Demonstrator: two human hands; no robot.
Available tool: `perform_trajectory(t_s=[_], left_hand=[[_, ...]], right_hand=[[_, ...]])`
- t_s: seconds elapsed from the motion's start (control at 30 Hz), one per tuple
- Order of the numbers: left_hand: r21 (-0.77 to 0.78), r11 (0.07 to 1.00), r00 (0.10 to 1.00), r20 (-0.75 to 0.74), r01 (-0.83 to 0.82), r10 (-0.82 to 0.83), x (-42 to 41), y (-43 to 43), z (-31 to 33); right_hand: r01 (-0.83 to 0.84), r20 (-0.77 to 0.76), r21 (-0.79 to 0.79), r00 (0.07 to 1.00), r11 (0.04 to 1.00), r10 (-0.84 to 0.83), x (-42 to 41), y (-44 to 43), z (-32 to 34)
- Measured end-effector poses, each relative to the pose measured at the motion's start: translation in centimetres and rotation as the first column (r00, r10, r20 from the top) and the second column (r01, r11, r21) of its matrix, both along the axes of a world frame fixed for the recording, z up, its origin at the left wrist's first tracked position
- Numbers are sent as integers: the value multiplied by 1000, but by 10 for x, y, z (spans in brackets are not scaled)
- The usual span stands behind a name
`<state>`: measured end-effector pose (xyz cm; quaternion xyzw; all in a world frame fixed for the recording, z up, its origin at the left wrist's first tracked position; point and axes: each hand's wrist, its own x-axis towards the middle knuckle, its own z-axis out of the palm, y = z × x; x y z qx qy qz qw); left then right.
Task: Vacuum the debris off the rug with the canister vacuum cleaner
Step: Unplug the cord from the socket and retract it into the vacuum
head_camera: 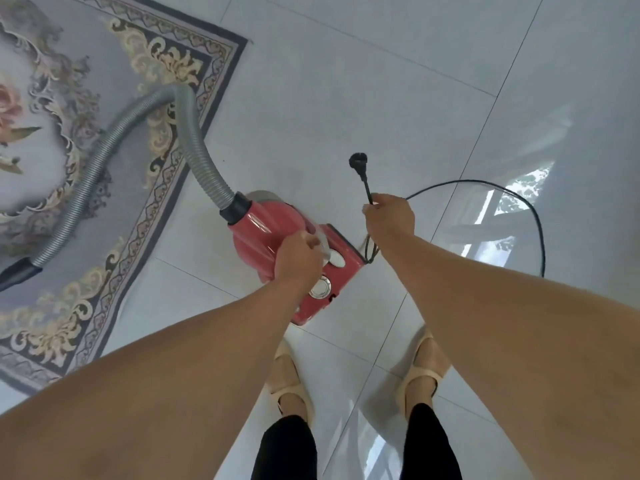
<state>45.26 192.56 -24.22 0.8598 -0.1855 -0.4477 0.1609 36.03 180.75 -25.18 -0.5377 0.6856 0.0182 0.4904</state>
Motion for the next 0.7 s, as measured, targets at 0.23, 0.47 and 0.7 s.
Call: perform_trajectory(t_s=[0.23, 0.47, 0.7], left_hand=[[-2, 995, 995, -5, 100, -100, 14, 18, -30], [-24, 976, 976, 16, 216, -216, 17, 22, -40], [-94, 976, 981, 33, 195, -193, 12, 30, -51]], right_hand=[[-105, -47, 43, 993, 994, 107, 18, 41, -22], [-93, -112, 169, 987, 981, 113, -7, 89, -32], [-186, -123, 218, 969, 958, 216, -19, 106, -44]])
